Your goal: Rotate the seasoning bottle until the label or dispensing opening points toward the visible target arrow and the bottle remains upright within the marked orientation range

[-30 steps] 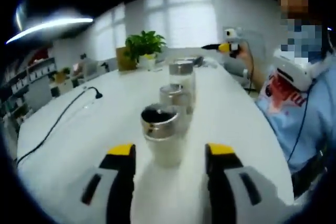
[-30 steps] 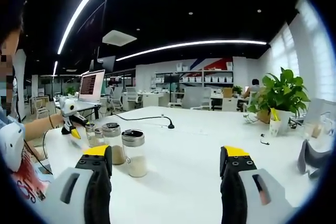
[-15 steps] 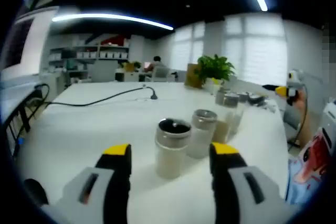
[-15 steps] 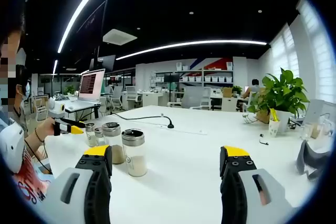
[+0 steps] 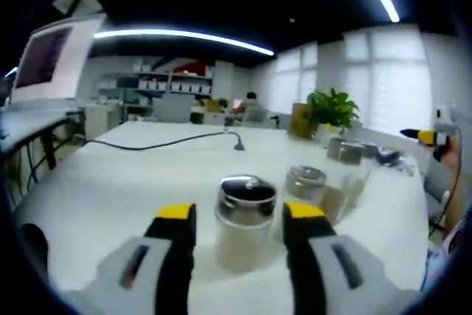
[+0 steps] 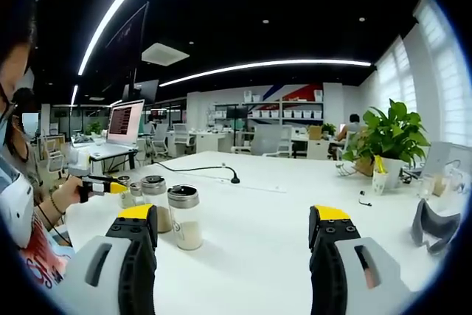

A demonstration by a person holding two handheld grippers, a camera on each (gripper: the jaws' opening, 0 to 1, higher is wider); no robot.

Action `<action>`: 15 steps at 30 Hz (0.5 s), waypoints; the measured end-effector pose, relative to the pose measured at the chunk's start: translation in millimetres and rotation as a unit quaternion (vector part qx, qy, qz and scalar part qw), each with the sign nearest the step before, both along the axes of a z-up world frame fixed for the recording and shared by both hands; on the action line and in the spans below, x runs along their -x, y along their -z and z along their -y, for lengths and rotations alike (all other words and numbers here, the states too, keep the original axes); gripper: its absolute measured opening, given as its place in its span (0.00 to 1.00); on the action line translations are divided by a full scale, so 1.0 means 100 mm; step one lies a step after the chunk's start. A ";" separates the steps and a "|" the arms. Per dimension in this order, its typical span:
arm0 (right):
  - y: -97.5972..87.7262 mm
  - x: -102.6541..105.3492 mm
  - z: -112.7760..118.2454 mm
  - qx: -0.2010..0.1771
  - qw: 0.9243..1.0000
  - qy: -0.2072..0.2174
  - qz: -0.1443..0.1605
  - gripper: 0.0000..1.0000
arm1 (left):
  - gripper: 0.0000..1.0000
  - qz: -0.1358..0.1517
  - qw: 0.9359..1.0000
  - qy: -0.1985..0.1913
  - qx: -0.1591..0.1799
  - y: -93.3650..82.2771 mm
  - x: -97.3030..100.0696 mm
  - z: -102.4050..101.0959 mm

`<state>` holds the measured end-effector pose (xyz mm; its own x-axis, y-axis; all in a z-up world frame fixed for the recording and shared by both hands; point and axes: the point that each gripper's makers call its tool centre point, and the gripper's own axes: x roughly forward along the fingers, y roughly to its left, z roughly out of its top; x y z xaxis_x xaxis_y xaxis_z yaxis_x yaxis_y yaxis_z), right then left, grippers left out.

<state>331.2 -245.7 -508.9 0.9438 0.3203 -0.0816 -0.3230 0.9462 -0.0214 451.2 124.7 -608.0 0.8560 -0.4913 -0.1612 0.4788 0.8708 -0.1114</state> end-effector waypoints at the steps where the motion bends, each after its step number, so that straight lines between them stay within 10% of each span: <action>1: 0.00 0.00 0.00 0.000 1.000 0.000 0.000 0.87 | 0.51 0.004 1.000 -0.007 -0.008 0.00 -0.01 0.00; 15: 0.01 0.00 0.01 -0.002 1.000 0.001 -0.004 0.87 | 0.35 0.016 0.999 -0.017 -0.035 0.01 -0.06 0.06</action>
